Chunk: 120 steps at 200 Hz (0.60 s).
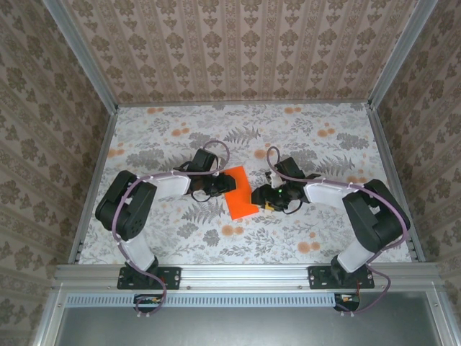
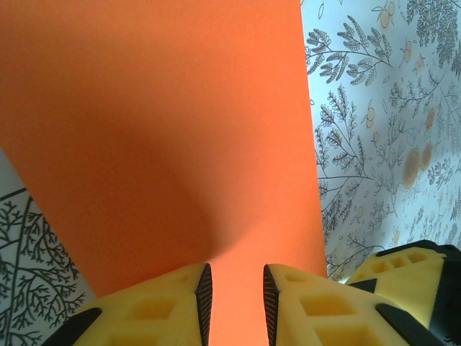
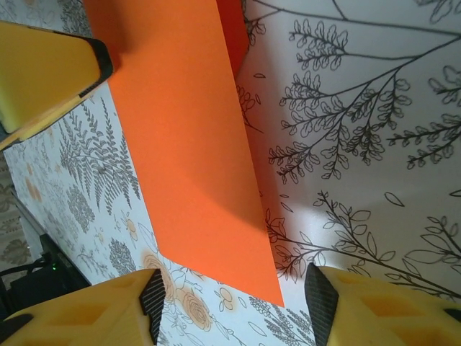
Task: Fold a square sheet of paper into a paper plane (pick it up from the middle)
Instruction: Third fold the triangle at the center of the table.
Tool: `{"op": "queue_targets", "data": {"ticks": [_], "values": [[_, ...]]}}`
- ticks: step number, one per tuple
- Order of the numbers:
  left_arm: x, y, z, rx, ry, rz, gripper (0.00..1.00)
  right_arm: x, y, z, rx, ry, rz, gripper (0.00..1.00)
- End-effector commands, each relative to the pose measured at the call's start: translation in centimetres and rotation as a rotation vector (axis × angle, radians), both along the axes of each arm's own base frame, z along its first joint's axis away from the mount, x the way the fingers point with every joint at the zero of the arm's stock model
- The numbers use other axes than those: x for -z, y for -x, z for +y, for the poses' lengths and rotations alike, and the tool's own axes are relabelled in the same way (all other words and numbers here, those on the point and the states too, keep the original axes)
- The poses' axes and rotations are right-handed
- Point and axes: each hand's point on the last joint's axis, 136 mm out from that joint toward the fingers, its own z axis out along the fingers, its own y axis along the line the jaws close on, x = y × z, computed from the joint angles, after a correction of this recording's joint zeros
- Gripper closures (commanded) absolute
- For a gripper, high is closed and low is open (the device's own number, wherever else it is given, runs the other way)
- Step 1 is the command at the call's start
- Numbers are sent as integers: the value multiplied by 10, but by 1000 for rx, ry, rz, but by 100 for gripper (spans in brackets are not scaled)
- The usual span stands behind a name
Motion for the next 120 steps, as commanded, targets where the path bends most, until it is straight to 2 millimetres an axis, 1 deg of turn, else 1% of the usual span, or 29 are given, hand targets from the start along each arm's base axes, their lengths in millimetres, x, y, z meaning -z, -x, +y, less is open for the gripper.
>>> {"op": "queue_targets", "data": {"ticks": [1, 17, 29, 76, 120], "values": [[-9, -5, -5, 2, 15, -19, 72, 4, 4, 6, -22, -38, 40, 45], [-9, -4, -5, 2, 13, -16, 72, 8, 5, 7, -28, -38, 56, 49], [-8, -4, -5, 2, 12, -16, 72, 12, 7, 8, -32, -33, 67, 49], [-4, -4, -3, -4, 0, -7, 72, 4, 11, 18, -40, -115, 82, 54], [5, -3, -2, -3, -11, 12, 73, 4, 14, 18, 4, -147, 112, 59]]}}
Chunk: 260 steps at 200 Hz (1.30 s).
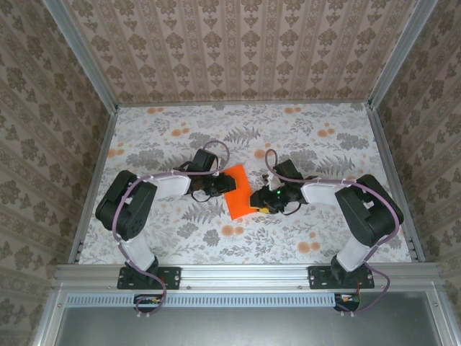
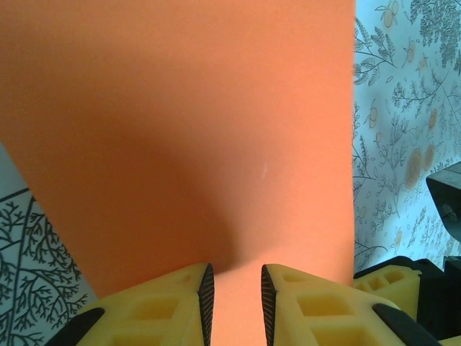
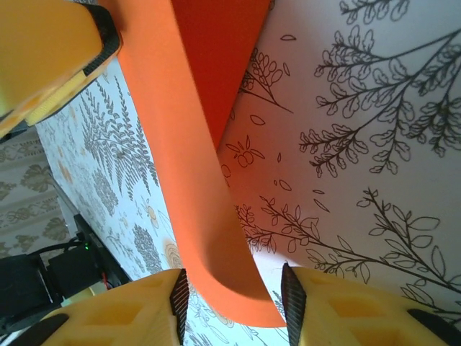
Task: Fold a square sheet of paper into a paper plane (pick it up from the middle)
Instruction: Third fold the triangle at the center of the table.
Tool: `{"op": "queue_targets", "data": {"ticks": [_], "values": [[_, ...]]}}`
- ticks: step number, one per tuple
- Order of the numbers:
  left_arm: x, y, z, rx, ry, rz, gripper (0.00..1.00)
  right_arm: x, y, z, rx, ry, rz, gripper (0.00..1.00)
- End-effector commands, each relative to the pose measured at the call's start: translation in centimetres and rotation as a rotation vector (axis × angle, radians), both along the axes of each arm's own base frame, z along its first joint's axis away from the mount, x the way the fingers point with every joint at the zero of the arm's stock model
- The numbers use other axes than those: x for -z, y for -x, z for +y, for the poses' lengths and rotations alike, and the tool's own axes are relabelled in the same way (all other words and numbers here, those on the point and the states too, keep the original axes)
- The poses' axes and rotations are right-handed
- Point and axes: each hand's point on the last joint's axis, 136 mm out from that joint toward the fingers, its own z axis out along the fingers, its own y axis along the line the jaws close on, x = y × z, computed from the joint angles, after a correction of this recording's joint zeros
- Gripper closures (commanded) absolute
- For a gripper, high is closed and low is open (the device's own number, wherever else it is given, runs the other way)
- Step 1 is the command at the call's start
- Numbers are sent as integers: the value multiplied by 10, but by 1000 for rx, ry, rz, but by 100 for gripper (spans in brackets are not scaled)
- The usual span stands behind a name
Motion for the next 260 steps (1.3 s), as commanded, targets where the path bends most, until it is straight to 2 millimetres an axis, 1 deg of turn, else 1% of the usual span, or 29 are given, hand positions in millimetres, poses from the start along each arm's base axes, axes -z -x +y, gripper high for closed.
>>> {"op": "queue_targets", "data": {"ticks": [1, 42, 74, 106, 140, 164, 179, 198, 210, 232, 260], "values": [[3, -3, -3, -2, -7, 8, 73, -2, 6, 4, 20, -44, 40, 59], [13, -2, -1, 1, -22, 23, 74, 0, 7, 2, 56, -58, 49, 61], [17, -1, 1, 1, -35, 34, 74, -1, 3, -1, 82, -67, 30, 60], [20, -1, 3, 2, -46, 35, 75, -1, -1, -2, 104, -65, 27, 63], [24, 0, 4, 9, -52, 40, 76, 2, -3, -9, 141, -22, 35, 70], [25, 1, 3, 14, -52, 42, 77, 0, -5, -10, 157, -15, 35, 78], [25, 1, 3, 16, -52, 43, 78, -1, -6, -10, 162, -14, 40, 84], [24, -1, 2, 19, -50, 38, 79, -5, -9, -8, 169, -26, 36, 90], [24, -1, 1, 23, -49, 40, 79, -9, -12, -6, 171, -36, 28, 92], [24, -1, 1, 25, -49, 38, 80, -18, -20, 5, 162, -55, -5, 93], [21, -3, 0, 24, -47, 33, 80, -20, -28, 18, 155, -67, -20, 93]]}}
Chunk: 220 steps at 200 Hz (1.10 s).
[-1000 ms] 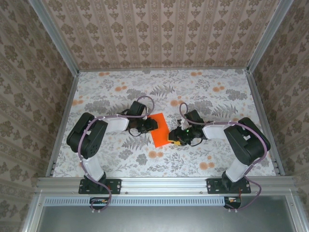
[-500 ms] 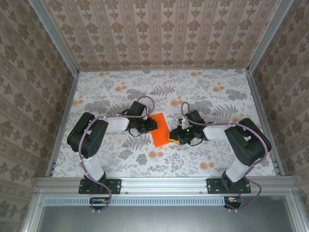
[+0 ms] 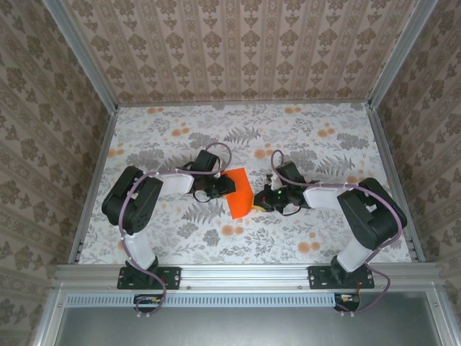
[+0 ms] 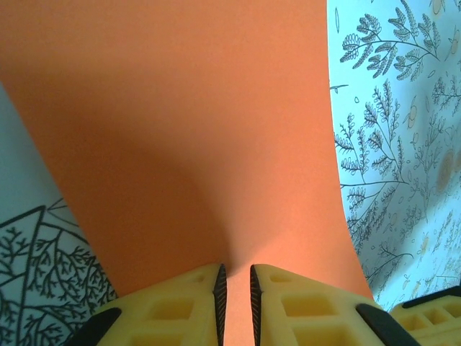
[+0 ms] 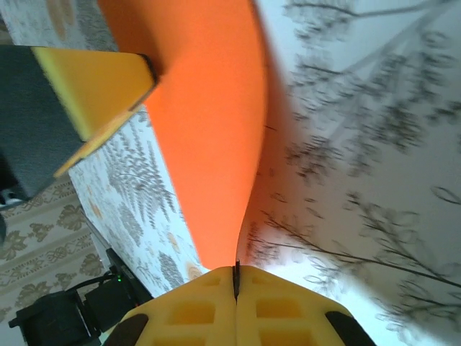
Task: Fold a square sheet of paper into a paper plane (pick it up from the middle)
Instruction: Third fold the triangle at the center of the table.
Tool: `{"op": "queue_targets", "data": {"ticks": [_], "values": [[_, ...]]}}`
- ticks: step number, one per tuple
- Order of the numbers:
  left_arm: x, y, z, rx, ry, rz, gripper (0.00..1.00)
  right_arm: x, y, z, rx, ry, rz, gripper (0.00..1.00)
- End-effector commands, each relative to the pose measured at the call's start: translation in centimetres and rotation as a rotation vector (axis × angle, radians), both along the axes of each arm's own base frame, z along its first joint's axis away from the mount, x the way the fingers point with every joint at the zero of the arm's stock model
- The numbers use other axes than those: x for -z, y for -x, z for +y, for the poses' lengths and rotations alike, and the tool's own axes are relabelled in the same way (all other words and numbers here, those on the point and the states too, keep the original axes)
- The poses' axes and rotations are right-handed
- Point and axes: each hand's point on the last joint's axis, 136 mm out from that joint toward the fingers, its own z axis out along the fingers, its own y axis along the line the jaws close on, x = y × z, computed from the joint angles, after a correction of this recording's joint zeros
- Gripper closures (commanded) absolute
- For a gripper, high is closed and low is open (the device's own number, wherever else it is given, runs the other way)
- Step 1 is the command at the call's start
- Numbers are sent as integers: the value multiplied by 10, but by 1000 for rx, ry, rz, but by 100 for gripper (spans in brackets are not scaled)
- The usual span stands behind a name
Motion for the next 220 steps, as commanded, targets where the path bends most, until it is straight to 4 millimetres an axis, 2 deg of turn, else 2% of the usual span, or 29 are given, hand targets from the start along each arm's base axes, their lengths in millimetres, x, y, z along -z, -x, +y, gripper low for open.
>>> {"op": "queue_targets", "data": {"ticks": [1, 17, 38, 61, 79, 95, 157, 220], "values": [[4, -2, 1, 16, -19, 1, 80, -13, -18, 15, 16, -22, -51, 93], [-3, -5, -1, 21, -7, -13, 80, -11, -25, 21, 29, -23, -57, 94], [-23, -13, -4, 30, 15, -58, 79, -10, -34, 27, 42, -28, -66, 94], [-38, -23, 8, -6, -10, -105, 74, -8, -41, 30, 54, -17, -71, 94], [-33, -28, 22, -47, -53, -105, 73, -5, -44, 34, 54, -18, -67, 94], [-25, -29, 27, -58, -61, -81, 75, -2, -45, 37, 50, -19, -62, 94], [-8, -34, 19, -30, -54, -43, 81, 0, -47, 47, 30, -27, -58, 94], [5, -30, 21, -17, -81, -9, 87, 3, -53, 56, 20, -32, -58, 94]]}}
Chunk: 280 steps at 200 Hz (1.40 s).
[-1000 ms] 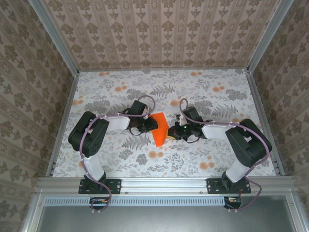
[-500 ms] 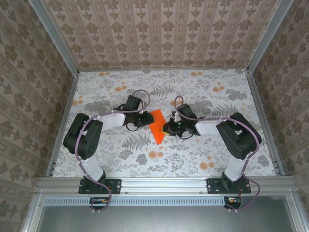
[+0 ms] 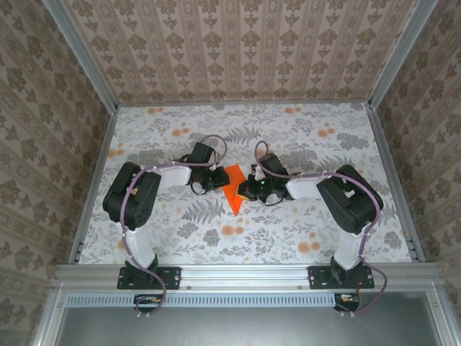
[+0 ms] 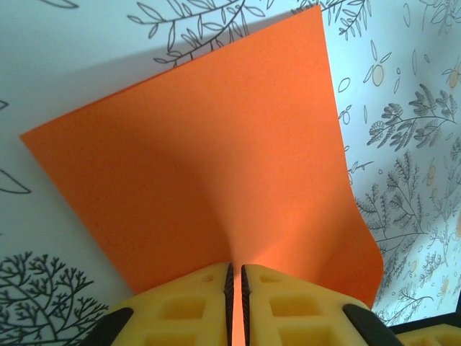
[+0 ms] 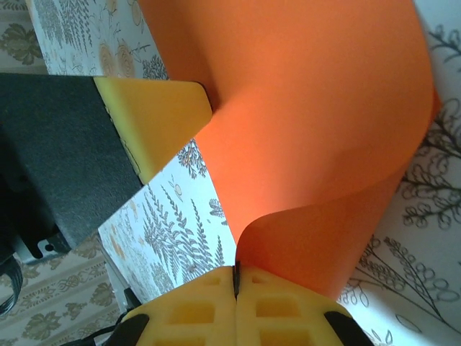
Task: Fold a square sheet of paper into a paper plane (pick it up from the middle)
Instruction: Third fold the triangle at the center of the table.
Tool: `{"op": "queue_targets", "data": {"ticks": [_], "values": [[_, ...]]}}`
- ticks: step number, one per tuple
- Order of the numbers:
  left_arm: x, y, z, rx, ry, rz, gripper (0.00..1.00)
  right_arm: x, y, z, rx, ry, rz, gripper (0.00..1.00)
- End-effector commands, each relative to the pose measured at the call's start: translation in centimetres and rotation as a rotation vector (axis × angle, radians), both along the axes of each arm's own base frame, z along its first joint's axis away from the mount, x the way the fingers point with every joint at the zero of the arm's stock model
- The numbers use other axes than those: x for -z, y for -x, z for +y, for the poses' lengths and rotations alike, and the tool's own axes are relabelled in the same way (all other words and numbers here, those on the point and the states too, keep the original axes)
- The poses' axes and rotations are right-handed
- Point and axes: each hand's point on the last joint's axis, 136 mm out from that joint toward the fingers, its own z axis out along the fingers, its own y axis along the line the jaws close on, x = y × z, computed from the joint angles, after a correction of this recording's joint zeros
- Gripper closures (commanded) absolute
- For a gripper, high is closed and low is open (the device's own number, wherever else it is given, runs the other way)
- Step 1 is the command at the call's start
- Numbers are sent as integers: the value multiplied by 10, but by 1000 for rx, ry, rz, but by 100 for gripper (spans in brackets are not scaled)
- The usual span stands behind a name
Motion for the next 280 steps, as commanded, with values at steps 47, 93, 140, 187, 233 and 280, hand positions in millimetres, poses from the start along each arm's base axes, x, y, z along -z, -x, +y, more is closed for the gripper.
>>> {"op": "queue_targets", "data": {"ticks": [47, 93, 140, 187, 233, 280], "values": [[10, 7, 1, 37, -26, 33, 87, 5, -10, 9, 4, -3, 4, 94], [13, 8, 2, 39, -31, 43, 87, 8, -13, 11, 4, 0, 7, 94], [14, 9, 1, 45, -30, 45, 88, 11, -10, 11, -14, 20, 11, 94], [15, 9, 1, 49, -29, 47, 88, 14, -8, 10, -35, 44, 15, 94], [15, 10, 0, 52, -27, 50, 88, 18, -6, 8, -39, 59, 21, 93], [17, 12, -1, 54, -27, 55, 87, 19, -8, 9, -39, 59, 20, 93]]}}
